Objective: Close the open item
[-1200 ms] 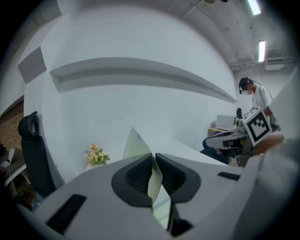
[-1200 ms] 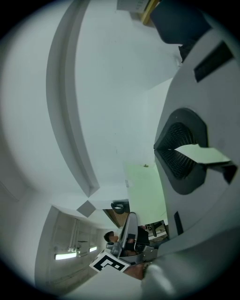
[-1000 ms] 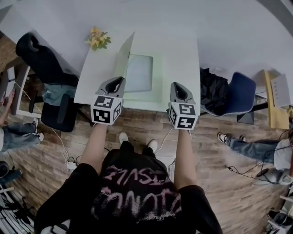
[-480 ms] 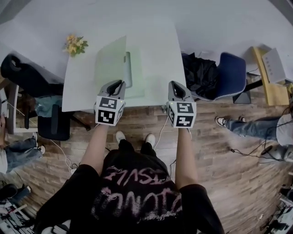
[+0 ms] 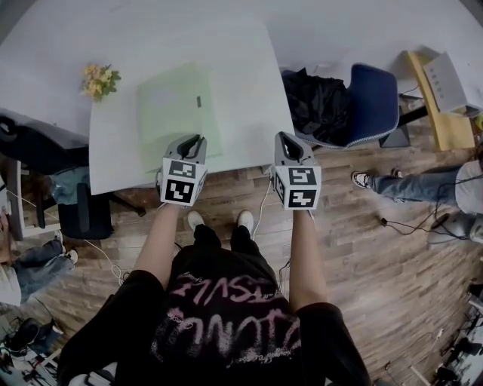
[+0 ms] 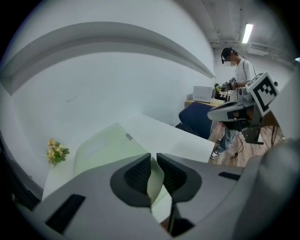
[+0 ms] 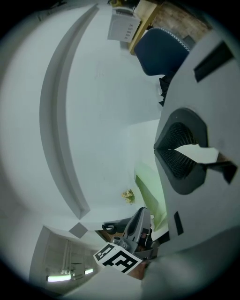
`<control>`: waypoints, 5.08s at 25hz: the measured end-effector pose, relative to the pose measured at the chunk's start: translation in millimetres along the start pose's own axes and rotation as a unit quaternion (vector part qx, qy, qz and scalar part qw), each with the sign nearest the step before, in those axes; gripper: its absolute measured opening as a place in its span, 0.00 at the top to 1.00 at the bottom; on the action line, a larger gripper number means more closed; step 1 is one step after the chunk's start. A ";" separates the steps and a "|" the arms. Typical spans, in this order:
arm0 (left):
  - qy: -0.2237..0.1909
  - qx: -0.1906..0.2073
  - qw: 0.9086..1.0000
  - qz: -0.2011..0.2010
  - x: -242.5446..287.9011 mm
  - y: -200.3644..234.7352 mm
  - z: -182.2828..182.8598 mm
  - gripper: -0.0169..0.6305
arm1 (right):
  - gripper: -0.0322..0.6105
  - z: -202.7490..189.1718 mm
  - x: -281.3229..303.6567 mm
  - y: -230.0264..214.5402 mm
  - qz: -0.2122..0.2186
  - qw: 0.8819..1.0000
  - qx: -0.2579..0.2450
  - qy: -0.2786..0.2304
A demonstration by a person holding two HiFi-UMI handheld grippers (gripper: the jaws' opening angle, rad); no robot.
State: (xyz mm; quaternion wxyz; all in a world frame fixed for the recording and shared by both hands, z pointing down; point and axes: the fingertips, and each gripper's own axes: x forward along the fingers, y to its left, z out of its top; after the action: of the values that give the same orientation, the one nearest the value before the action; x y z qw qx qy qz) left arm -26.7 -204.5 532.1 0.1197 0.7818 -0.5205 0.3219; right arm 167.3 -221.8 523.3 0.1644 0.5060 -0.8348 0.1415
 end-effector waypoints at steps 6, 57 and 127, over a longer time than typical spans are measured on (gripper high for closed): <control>0.024 0.004 0.999 -0.024 26.0 -11.6 -7.6 0.91 | 0.93 -13.3 1.3 -14.6 -0.015 1.000 0.009 0.016; 0.075 -0.033 0.994 -0.073 104.2 44.4 -9.0 0.94 | 0.93 -41.3 36.8 -18.8 -0.028 0.997 0.031 0.059; -0.181 -0.103 0.972 0.110 -147.1 179.0 16.6 0.88 | 0.93 138.6 56.0 164.8 0.113 0.986 -0.067 -0.098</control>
State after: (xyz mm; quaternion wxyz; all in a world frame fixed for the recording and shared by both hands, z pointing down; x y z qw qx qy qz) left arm -216.8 -181.7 400.5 0.0666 0.7484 -0.6467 0.1309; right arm -22.1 -248.5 409.6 0.0983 0.4075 -0.9064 0.0530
